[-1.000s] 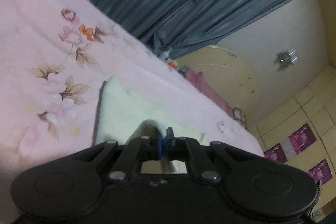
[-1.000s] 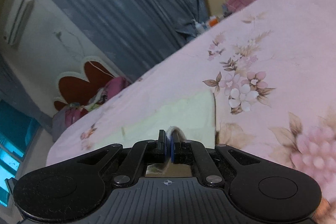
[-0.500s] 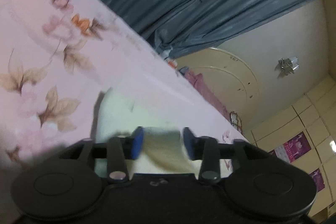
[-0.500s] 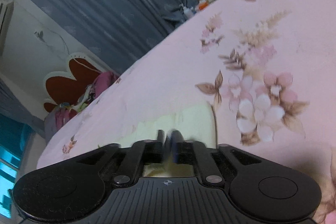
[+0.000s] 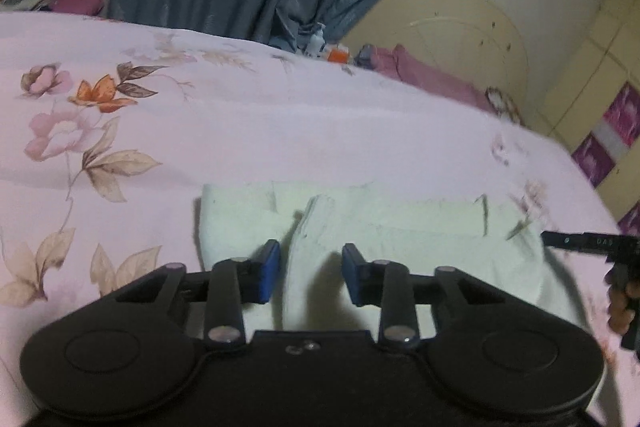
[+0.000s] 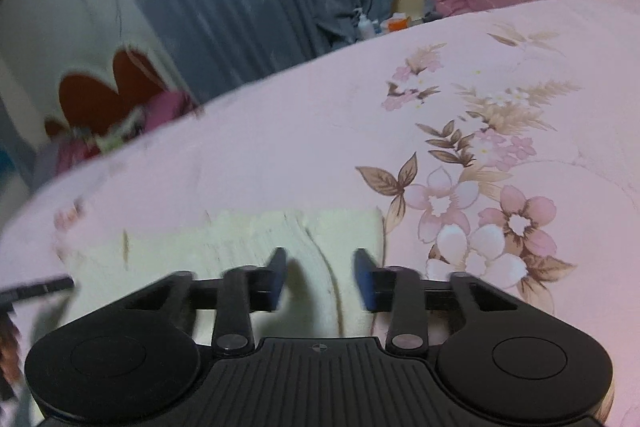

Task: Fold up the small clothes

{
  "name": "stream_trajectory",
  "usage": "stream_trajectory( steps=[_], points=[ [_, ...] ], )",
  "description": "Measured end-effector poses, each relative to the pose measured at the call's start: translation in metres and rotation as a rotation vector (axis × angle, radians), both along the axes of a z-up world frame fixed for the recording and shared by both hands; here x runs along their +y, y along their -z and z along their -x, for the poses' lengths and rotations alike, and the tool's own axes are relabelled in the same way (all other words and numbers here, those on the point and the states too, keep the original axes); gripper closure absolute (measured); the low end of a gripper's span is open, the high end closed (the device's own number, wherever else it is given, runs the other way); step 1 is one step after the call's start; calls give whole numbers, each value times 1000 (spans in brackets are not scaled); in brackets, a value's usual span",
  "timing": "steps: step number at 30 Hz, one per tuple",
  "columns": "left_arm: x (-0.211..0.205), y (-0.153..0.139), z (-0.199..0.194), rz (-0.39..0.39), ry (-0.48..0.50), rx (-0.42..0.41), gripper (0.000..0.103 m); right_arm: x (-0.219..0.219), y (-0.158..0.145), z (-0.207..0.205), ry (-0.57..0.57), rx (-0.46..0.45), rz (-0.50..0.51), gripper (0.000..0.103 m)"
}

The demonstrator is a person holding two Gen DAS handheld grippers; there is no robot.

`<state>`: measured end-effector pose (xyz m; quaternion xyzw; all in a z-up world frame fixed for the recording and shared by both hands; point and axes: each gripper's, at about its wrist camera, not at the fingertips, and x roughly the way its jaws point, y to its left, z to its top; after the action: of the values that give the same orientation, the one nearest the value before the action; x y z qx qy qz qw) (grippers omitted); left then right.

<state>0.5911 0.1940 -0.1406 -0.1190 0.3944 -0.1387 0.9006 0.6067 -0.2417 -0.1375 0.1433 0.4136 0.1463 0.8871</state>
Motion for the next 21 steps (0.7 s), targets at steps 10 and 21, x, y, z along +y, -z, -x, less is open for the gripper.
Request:
stream_trajectory(
  steps=[10, 21],
  points=[
    [18, -8, 24, 75, -142, -157, 100, 1, -13, 18, 50, -174, 106, 102],
    [4, 4, 4, 19, -136, -90, 100, 7, 2, 4, 51, -124, 151, 102]
  ],
)
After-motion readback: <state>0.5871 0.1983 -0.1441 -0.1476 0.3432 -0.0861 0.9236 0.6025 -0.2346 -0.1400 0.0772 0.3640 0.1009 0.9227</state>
